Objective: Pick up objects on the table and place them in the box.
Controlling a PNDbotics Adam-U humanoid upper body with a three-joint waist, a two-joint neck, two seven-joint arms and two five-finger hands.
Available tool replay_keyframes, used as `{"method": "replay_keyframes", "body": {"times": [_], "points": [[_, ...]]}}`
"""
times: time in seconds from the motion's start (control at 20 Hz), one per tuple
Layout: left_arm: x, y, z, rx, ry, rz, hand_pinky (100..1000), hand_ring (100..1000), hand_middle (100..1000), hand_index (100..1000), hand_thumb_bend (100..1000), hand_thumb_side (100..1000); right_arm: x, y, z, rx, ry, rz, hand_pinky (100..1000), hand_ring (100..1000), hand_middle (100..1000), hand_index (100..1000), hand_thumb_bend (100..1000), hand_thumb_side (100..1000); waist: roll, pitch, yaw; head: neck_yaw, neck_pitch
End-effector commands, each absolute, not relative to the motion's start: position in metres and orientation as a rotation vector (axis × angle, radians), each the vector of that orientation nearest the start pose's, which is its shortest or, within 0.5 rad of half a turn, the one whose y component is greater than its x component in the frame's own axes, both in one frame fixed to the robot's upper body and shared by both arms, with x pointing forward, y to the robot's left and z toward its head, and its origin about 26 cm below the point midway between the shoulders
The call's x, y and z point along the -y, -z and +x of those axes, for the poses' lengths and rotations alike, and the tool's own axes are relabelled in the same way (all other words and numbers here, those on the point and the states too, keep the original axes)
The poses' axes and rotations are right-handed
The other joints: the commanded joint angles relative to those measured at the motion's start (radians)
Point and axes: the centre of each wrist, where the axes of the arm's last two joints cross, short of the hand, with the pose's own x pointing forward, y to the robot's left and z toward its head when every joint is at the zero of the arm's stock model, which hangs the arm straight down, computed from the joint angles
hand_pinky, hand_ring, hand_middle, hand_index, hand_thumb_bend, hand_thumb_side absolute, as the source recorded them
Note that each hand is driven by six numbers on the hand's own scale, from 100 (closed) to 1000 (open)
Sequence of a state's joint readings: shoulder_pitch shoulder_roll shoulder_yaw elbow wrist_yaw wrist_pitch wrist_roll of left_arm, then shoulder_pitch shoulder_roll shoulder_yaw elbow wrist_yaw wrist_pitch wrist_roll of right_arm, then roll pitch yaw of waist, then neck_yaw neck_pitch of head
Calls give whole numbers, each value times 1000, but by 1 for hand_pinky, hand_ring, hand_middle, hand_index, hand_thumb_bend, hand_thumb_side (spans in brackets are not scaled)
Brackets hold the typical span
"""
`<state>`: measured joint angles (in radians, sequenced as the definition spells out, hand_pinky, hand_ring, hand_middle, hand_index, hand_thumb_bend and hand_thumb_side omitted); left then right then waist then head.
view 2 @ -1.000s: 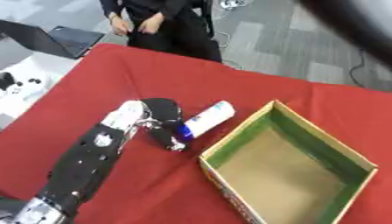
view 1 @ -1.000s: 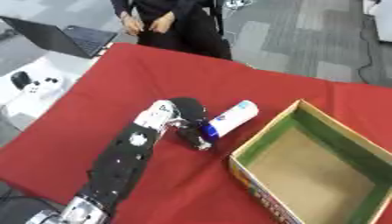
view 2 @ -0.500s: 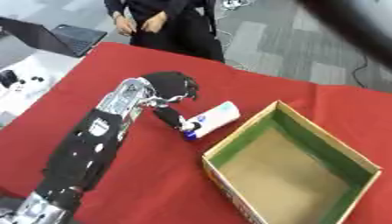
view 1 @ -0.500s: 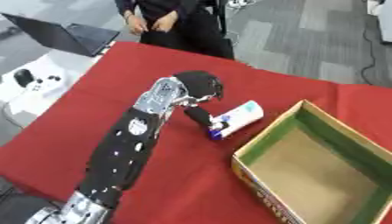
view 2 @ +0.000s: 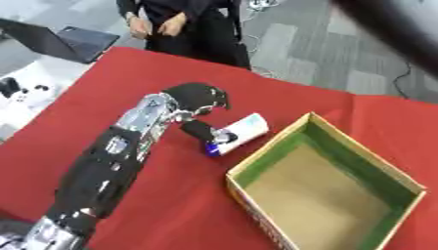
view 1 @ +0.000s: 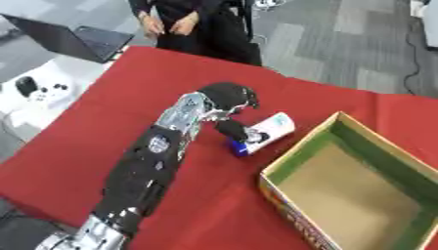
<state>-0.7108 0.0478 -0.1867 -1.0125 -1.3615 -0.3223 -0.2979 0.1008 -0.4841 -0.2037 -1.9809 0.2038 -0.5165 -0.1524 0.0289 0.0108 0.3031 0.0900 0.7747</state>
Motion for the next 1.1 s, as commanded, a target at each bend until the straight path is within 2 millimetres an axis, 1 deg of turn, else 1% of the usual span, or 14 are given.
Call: {"method": "replay_keyframes", "body": {"times": [0.05, 0.2, 0.3, 0.35, 0.4, 0.5, 0.55, 0.6, 0.65, 0.7, 0.75, 0.85, 0.95, 1.1], "points": [[-129, -50, 432, 1418, 1763, 694, 731, 831, 875, 893, 409, 1000, 367, -142, 239, 2401, -563, -697, 135, 306, 380, 404, 159, 990, -3, -8, -3, 14, -5], [-125, -35, 431, 1339, 1734, 677, 681, 821, 872, 893, 408, 1000, 367, -142, 240, 2403, -563, -693, 135, 306, 380, 405, 159, 990, -2, -8, -5, 18, -5], [-123, -30, 430, 1314, 1740, 674, 640, 794, 862, 892, 399, 1000, 367, -143, 240, 2405, -563, -692, 135, 306, 380, 405, 159, 989, -2, -8, -6, 19, -5], [-123, -28, 430, 1309, 1748, 674, 602, 758, 836, 885, 377, 1000, 367, -143, 240, 2405, -562, -691, 135, 306, 380, 405, 159, 989, -2, -8, -6, 19, -5], [-122, -27, 430, 1306, 1763, 676, 539, 703, 793, 863, 331, 1000, 367, -143, 240, 2407, -561, -689, 135, 306, 380, 405, 159, 989, -2, -8, -6, 19, -5], [-120, -30, 430, 1313, 1792, 694, 357, 552, 652, 774, 217, 1000, 367, -143, 240, 2409, -559, -688, 135, 306, 380, 405, 159, 989, -2, -8, -6, 19, -5], [-120, -32, 430, 1322, 1800, 709, 281, 508, 602, 734, 196, 965, 367, -143, 240, 2409, -559, -687, 135, 305, 380, 405, 159, 988, -2, -8, -6, 19, -5], [-119, -36, 430, 1338, 1807, 731, 102, 409, 499, 638, 150, 890, 367, -143, 240, 2409, -559, -687, 135, 305, 380, 404, 159, 988, -2, -8, -6, 20, -5], [-119, -38, 430, 1352, 1812, 749, 100, 342, 426, 559, 109, 843, 367, -143, 240, 2409, -558, -687, 135, 305, 380, 404, 159, 988, -2, -8, -6, 20, -5], [-118, -41, 431, 1369, 1814, 770, 100, 259, 328, 489, 100, 805, 367, -143, 240, 2409, -558, -687, 135, 305, 380, 405, 159, 989, -2, -8, -5, 20, -5], [-118, -44, 431, 1381, 1819, 789, 100, 216, 264, 451, 100, 812, 367, -143, 240, 2409, -558, -688, 135, 305, 380, 405, 157, 990, -2, -8, -5, 20, -5], [-118, -48, 431, 1395, 1837, 822, 100, 123, 116, 400, 100, 774, 368, -143, 240, 2410, -557, -689, 135, 305, 380, 405, 158, 988, -2, -8, -5, 21, -5], [-117, -52, 431, 1399, 1858, 859, 100, 100, 100, 380, 100, 757, 368, -143, 240, 2411, -555, -690, 135, 305, 380, 405, 158, 989, -1, -8, -5, 22, -5], [-119, -51, 431, 1382, 1880, 874, 100, 100, 100, 391, 100, 782, 368, -143, 239, 2409, -555, -692, 135, 305, 380, 405, 158, 989, -1, -8, -5, 22, -5]]}}
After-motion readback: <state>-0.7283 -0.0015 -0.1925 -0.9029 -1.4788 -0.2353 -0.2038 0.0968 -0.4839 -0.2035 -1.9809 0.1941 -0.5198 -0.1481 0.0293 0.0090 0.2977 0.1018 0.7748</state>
